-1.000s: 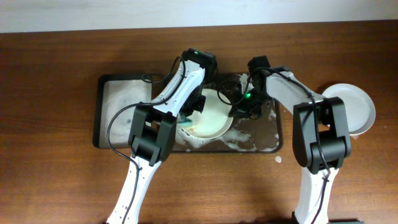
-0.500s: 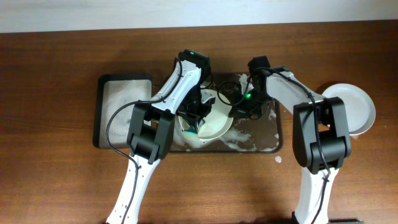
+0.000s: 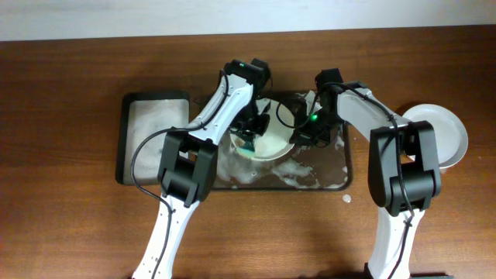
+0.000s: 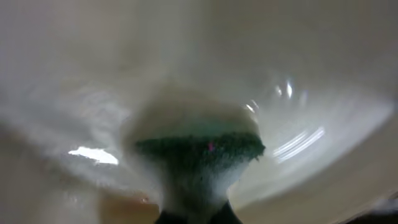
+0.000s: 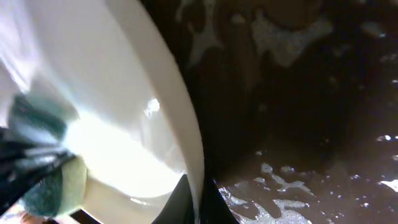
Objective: Clean dirty plates on tray and stack at the side
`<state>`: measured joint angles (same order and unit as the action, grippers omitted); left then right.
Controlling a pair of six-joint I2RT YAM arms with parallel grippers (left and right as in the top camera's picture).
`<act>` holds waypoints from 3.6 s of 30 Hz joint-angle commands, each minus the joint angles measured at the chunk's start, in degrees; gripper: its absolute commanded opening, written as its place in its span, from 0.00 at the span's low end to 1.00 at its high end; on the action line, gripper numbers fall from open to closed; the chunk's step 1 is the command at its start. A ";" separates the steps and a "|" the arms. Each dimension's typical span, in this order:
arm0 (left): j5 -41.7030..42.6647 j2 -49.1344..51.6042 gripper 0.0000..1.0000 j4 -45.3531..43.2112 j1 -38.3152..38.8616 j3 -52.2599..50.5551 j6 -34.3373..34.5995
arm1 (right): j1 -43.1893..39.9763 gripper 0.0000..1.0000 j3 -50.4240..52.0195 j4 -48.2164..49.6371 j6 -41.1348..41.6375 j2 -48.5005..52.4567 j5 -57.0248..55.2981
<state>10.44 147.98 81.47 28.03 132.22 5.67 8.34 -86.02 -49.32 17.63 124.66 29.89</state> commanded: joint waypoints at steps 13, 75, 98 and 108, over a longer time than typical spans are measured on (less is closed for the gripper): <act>-33.18 4.04 0.00 -14.82 -0.17 -0.83 24.55 | 0.02 0.04 2.03 -0.39 -1.29 2.36 -6.54; -26.03 -39.26 0.01 -57.68 7.50 -61.92 29.00 | -0.09 0.04 2.03 0.31 -3.67 2.36 -5.01; -30.51 -31.56 0.00 -66.29 8.28 -62.07 27.21 | -0.09 0.04 2.03 0.28 -3.67 2.36 -5.03; -49.22 -31.56 0.01 -78.47 8.28 -62.05 19.50 | -0.09 0.04 2.03 0.28 -3.67 2.36 -5.03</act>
<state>-30.61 115.63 4.32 36.21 70.32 29.67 8.34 -86.02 -48.80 14.55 124.66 29.87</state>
